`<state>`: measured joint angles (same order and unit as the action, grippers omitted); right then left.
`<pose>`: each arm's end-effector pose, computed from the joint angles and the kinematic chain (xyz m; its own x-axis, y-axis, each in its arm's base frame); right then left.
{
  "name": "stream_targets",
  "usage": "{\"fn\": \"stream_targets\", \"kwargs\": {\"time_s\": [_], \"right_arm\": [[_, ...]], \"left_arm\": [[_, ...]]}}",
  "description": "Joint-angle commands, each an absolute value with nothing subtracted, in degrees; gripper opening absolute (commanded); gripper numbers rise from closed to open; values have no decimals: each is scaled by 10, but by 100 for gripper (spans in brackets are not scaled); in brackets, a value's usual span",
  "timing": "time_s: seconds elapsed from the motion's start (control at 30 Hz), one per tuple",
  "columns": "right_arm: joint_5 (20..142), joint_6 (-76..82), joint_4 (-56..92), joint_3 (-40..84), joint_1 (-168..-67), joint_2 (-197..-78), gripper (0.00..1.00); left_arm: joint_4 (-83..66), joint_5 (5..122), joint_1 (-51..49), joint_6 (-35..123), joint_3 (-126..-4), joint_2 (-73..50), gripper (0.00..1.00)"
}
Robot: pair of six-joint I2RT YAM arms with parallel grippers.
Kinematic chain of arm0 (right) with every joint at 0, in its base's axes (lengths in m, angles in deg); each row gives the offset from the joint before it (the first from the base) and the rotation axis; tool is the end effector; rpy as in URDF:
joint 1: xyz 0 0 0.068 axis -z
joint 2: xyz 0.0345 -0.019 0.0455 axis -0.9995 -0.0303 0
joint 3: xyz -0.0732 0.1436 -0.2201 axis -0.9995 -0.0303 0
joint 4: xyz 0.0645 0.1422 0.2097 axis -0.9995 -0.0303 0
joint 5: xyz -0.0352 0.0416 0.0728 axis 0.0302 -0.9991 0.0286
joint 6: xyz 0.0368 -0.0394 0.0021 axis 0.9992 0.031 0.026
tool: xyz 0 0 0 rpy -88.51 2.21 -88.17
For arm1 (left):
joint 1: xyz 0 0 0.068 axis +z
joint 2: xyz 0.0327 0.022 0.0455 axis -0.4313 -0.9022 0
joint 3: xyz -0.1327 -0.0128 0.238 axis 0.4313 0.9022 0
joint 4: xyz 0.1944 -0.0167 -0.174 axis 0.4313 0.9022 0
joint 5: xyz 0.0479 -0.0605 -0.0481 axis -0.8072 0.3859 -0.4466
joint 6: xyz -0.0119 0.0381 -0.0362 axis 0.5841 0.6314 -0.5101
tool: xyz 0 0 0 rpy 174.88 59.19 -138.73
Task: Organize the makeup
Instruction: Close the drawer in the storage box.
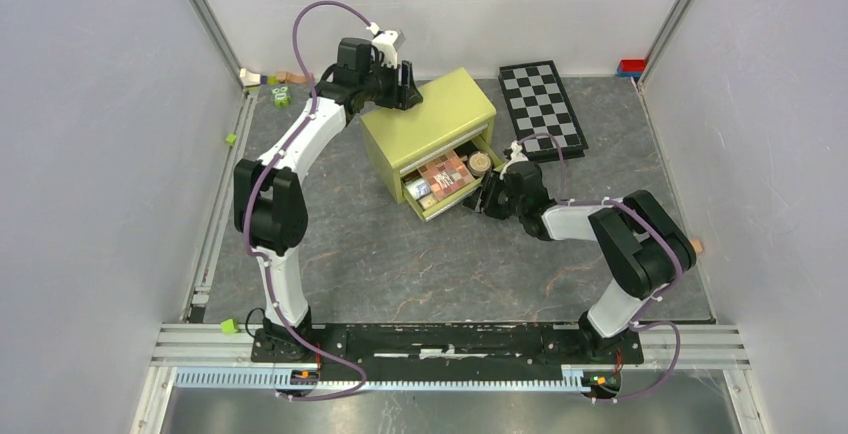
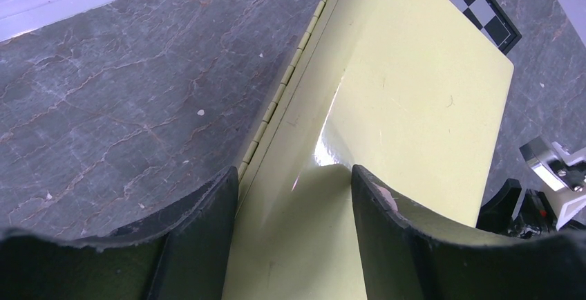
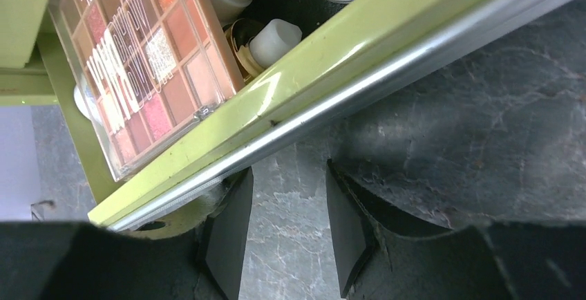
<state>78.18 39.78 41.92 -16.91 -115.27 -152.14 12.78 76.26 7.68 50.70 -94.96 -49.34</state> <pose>0.2754 0.1474 0.1337 -0.7724 0.3681 -0.5175 -0.0607 0.7684 0.6371 0.4439 -0.1565 0.3094 -0.5334 0.0871 -0.8414 0.5360 0.8043 -0.2566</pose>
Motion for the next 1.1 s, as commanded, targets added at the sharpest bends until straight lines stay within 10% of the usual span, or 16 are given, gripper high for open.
{"fn": "stream_targets", "kwargs": {"time_s": [0.0,1.07], "right_arm": [[782,422,503,-116,-1156,-1525,50],[715,460,678,-7,-1156,-1665,50]], "left_arm": [[219,744,67,518,-916,-507,65],[219,763,67,509,-903,-513,63]]}}
